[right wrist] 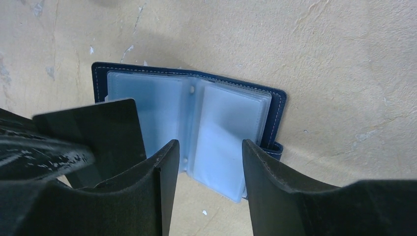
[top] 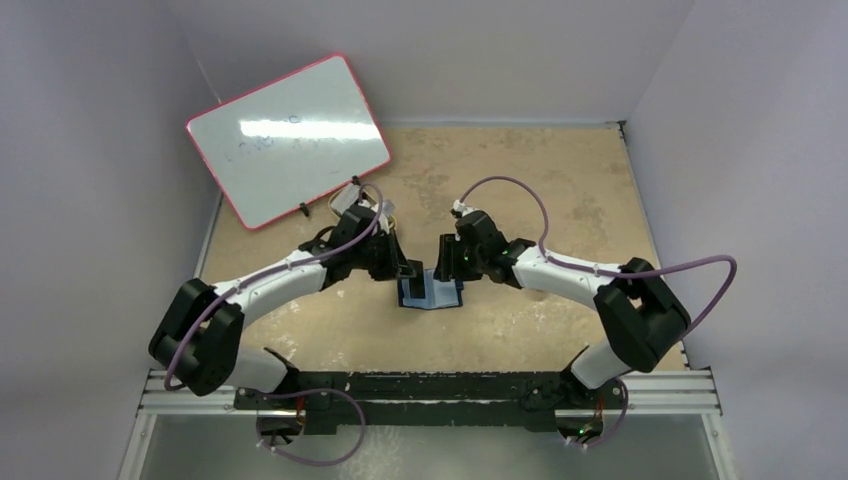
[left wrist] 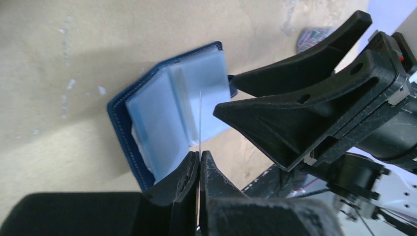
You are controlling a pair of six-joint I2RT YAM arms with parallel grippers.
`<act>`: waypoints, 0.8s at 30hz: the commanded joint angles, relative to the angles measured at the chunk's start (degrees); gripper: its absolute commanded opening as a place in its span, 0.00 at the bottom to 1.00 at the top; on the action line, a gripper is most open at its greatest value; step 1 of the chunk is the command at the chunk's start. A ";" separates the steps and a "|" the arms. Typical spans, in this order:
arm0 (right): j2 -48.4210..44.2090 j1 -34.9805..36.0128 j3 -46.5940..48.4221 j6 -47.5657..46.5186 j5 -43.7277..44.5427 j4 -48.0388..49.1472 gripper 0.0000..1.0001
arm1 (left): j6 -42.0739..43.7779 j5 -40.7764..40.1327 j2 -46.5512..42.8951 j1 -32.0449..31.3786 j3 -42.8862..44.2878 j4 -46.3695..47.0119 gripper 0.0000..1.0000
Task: Put the credit cards into the card holder
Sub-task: Insert the credit card into the card holder.
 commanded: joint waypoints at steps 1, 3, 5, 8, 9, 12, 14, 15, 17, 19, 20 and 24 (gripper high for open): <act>-0.74 -0.34 -0.37 -1.00 0.21 0.02 0.52 | -10.15 6.48 -1.84 -0.11 -5.25 17.07 0.00; -0.23 -0.42 -0.26 -0.90 0.01 -0.03 0.51 | -13.35 7.67 -1.41 -0.32 -7.74 21.23 0.00; 0.37 -0.43 0.09 -0.78 0.05 -0.34 0.50 | -15.32 8.18 -1.21 -0.64 -9.80 24.86 0.00; 1.09 -0.45 0.62 -0.25 0.21 -1.18 0.49 | -18.18 7.31 -0.70 -0.87 -13.63 29.57 0.00; 1.43 -0.51 0.68 -0.02 0.14 -1.33 0.49 | -19.56 7.32 -0.13 -0.97 -14.88 32.03 0.00; 2.37 -0.52 0.38 0.47 -0.29 -0.64 0.47 | -21.60 7.45 2.02 -0.98 -16.76 36.88 0.00; 3.01 -0.50 0.12 0.59 -0.32 -0.39 0.45 | -19.59 6.71 3.58 -1.00 -16.31 35.41 0.00; 3.29 -0.52 0.09 0.57 -0.29 -0.58 0.44 | -18.60 5.99 4.23 -0.99 -16.28 34.77 0.00; 3.39 -0.52 0.02 0.22 0.24 -1.35 0.42 | -17.26 5.27 5.92 -0.99 -16.44 35.03 0.00; 3.28 -0.52 -0.15 -0.31 1.11 -2.03 0.40 | -15.80 5.36 7.92 -1.00 -16.29 35.24 0.00; 3.33 -0.52 -0.19 -0.57 1.46 -2.06 0.39 | -14.94 5.35 8.75 -1.00 -16.05 34.89 0.00; 4.52 -0.52 -0.35 -0.99 2.97 -2.43 0.37 | -12.28 4.47 10.65 -1.00 -14.29 31.76 0.00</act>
